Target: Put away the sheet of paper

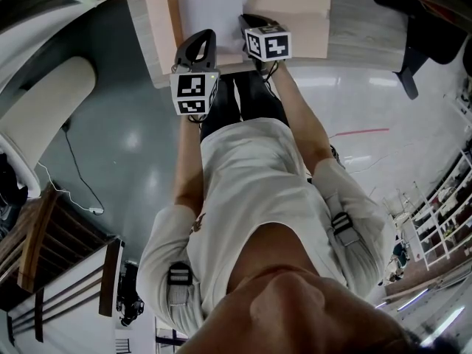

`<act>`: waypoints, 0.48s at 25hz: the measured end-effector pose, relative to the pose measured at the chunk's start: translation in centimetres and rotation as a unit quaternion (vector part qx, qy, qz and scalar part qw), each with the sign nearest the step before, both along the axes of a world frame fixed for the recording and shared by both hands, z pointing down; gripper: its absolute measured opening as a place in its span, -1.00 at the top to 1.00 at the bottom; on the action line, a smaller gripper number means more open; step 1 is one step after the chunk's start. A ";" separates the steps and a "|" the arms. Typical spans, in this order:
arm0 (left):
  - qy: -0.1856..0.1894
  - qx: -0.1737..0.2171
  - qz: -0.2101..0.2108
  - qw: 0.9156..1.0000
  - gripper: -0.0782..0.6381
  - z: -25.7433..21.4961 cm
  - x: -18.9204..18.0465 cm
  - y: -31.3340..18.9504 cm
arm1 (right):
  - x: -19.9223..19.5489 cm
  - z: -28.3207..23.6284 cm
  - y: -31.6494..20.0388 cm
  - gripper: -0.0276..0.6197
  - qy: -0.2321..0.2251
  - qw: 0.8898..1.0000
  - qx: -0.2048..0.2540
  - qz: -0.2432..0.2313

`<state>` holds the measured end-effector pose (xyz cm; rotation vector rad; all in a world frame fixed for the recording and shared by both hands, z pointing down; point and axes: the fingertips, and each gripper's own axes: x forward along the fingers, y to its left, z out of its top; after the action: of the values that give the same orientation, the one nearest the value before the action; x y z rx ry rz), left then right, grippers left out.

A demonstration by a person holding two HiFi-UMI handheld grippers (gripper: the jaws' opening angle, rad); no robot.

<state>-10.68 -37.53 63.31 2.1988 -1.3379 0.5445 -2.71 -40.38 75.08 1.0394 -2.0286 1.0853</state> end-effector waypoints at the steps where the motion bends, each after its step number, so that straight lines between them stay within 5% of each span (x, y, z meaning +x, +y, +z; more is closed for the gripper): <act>1: 0.000 -0.001 0.000 1.000 0.72 0.0 0.0 0.0 | -0.2 0.1 -0.1 0.85 0.000 1.000 -0.001 -0.002; 12: -0.004 -0.007 -0.001 1.000 0.72 1.0 -0.2 0.3 | -2.2 0.5 -0.2 0.85 0.019 0.998 0.024 -0.052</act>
<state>-10.92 -37.27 64.29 2.1874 -1.3357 0.5595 -4.87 -40.60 75.55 0.9601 -2.0640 0.9609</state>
